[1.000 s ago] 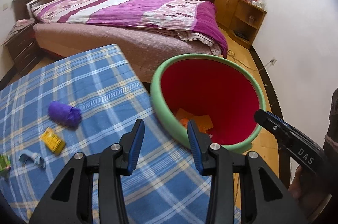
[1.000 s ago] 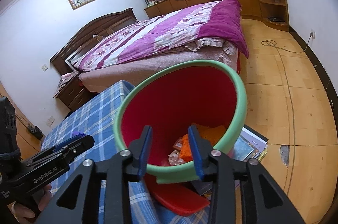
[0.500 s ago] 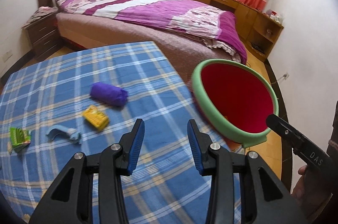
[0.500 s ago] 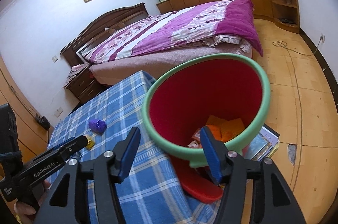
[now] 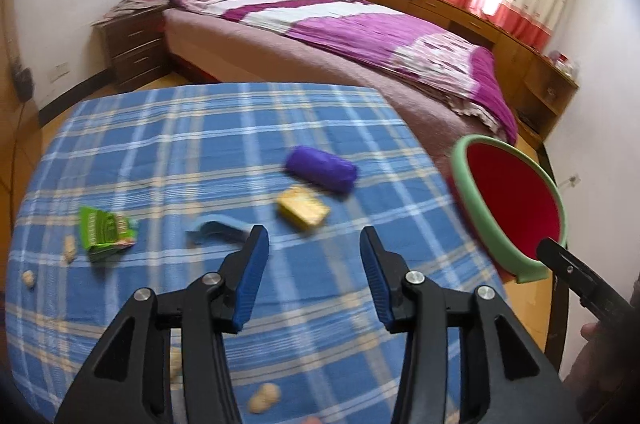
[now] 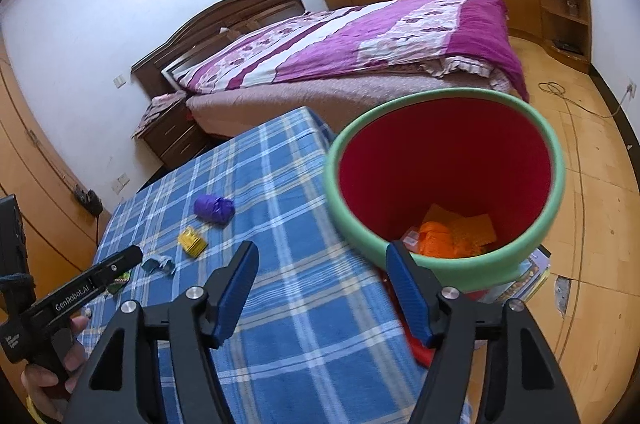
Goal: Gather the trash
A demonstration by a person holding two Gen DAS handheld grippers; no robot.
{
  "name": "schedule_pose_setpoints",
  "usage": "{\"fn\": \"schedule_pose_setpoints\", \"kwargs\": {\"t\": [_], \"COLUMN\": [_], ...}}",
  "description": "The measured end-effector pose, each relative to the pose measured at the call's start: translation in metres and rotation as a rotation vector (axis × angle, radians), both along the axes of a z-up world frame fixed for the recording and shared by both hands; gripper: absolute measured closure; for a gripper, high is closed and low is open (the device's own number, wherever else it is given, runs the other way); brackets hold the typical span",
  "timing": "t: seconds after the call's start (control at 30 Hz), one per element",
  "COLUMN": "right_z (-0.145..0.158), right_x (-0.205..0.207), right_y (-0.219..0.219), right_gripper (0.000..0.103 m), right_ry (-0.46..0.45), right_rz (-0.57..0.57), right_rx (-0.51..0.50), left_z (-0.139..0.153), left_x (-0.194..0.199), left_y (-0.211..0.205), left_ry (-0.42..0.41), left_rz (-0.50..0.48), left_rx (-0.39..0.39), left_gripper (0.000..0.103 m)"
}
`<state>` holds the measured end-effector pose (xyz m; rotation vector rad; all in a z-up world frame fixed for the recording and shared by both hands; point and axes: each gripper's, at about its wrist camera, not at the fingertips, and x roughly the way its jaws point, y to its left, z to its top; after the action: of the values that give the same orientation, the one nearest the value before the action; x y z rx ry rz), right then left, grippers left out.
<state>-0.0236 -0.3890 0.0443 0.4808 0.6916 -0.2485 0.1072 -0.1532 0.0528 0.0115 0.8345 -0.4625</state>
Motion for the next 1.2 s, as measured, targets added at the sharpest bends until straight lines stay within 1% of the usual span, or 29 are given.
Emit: {"fn": "schedule_pose_setpoints", "kwargs": {"t": [0.13, 0.23, 0.33, 0.4, 0.53, 0.6, 0.77, 0.87, 1.03, 1.2], "right_z": [-0.001, -0.002, -0.003, -0.004, -0.006, -0.008, -0.012, -0.015, -0.021, -0.027], "right_x": [0.01, 0.017, 0.024, 0.028, 0.039, 0.043, 0.057, 0.067, 0.088, 0.108], "right_y": [0.015, 0.024, 0.035, 0.04, 0.052, 0.057, 0.069, 0.076, 0.088, 0.097], "right_gripper": [0.031, 0.031, 0.031, 0.031, 0.03, 0.03, 0.028, 0.028, 0.028, 0.028], "right_ry": [0.01, 0.019, 0.031, 0.037, 0.053, 0.06, 0.078, 0.086, 0.103, 0.118], "right_rz": [0.036, 0.057, 0.079, 0.089, 0.113, 0.124, 0.15, 0.168, 0.205, 0.234], "right_rx": [-0.006, -0.009, -0.014, -0.017, -0.023, -0.026, -0.037, -0.041, -0.046, -0.057], "left_z": [-0.001, -0.003, -0.006, -0.009, -0.018, -0.025, -0.041, -0.052, -0.062, -0.069], "left_x": [0.007, 0.013, 0.021, 0.027, 0.038, 0.043, 0.056, 0.063, 0.074, 0.081], "left_y": [0.027, 0.047, 0.067, 0.081, 0.099, 0.106, 0.116, 0.12, 0.121, 0.123], "left_ry": [-0.006, -0.009, -0.009, -0.006, 0.001, 0.005, 0.015, 0.031, 0.04, 0.059], "left_rz": [0.054, 0.097, 0.138, 0.167, 0.204, 0.214, 0.234, 0.231, 0.224, 0.23], "left_rx": [0.007, 0.02, 0.033, 0.038, 0.057, 0.072, 0.11, 0.124, 0.139, 0.136], "left_gripper": [0.054, 0.05, 0.046, 0.038, 0.037, 0.031, 0.027, 0.027, 0.027, 0.027]}}
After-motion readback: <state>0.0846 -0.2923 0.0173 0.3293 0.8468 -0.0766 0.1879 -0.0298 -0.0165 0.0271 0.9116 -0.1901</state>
